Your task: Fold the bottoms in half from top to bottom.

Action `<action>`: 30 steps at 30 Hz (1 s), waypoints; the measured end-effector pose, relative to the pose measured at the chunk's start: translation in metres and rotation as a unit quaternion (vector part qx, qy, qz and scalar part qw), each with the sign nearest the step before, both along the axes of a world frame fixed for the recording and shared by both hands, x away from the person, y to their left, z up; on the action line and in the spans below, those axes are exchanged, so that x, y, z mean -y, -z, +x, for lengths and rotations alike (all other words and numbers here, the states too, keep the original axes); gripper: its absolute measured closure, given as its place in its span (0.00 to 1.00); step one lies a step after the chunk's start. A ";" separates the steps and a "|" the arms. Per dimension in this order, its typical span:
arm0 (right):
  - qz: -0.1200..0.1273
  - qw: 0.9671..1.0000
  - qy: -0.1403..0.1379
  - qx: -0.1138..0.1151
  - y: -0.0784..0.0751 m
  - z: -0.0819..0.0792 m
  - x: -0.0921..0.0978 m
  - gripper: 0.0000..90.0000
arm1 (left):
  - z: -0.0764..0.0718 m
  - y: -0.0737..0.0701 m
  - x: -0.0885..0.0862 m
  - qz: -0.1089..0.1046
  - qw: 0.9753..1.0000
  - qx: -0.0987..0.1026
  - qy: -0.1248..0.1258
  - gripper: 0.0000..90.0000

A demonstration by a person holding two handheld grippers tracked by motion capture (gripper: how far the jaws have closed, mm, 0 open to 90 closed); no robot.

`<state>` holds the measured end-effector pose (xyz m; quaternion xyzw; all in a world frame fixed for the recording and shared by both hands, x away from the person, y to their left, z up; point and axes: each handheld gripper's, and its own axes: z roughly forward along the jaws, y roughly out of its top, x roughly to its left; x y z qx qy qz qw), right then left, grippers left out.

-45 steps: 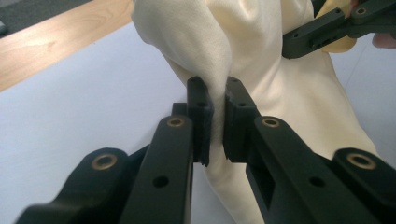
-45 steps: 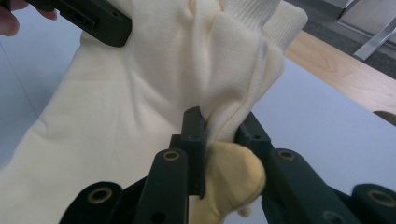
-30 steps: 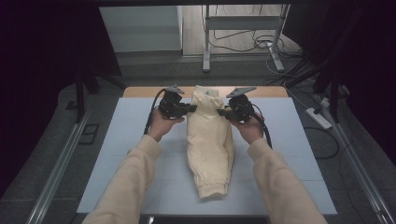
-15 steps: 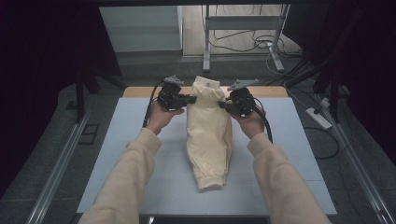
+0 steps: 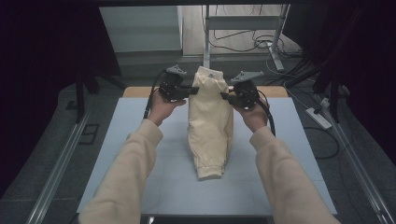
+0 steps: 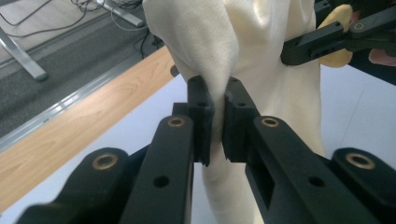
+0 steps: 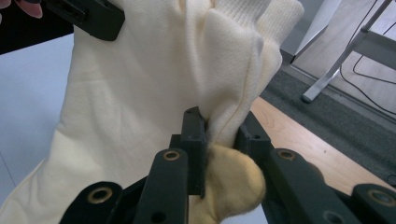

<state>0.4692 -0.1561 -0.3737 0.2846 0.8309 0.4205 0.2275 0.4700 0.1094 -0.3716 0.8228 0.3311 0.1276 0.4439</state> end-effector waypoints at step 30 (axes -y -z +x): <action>-0.015 1.000 0.004 -0.002 0.010 0.001 0.004 0.84 | 0.005 0.009 0.005 0.010 1.000 -0.003 0.008 0.92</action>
